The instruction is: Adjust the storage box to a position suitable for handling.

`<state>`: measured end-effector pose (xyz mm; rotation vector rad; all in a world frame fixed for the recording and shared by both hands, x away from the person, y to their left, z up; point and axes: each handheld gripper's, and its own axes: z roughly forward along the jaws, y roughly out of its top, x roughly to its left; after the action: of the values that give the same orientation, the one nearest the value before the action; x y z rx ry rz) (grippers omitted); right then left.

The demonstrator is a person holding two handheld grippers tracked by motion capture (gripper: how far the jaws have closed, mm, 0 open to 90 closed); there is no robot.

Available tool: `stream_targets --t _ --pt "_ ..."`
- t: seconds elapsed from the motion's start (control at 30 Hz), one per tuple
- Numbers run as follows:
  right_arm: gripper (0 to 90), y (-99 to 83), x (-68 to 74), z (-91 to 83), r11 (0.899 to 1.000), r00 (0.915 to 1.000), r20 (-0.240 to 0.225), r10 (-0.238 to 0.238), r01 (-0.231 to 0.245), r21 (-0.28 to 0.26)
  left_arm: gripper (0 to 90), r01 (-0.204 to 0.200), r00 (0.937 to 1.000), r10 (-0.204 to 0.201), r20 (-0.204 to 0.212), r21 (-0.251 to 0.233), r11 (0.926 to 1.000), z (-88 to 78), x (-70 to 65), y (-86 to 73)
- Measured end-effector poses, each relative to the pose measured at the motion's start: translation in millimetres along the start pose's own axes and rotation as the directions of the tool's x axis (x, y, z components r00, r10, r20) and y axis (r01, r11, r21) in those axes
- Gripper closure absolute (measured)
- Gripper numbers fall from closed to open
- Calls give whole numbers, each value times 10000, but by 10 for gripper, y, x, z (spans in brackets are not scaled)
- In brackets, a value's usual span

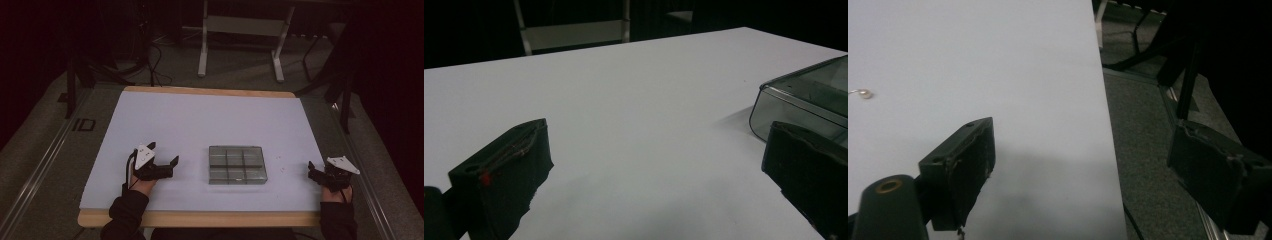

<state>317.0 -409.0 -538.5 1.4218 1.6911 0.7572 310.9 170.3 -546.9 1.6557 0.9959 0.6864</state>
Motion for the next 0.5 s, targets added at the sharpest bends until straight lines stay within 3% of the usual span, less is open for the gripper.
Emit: stream_targets --t 0.1,0.3,0.47,0.5 --pt "120 0 -5 0 10000 10000 -37 13 -13 -4 34 363 9992 -362 -146 27 9993 4 28 1" --pt "127 12 15 28 9991 9992 -287 -262 271 314 40 197 9997 -196 -156 64 9998 7 12 3" --pt "112 27 12 53 9978 9980 -529 -357 386 543 40 291 9996 -291 -32 52 9996 6 25 5" --pt "111 39 -7 49 9988 9964 -834 -168 205 445 40 279 9996 -281 70 294 9992 20 12 15"
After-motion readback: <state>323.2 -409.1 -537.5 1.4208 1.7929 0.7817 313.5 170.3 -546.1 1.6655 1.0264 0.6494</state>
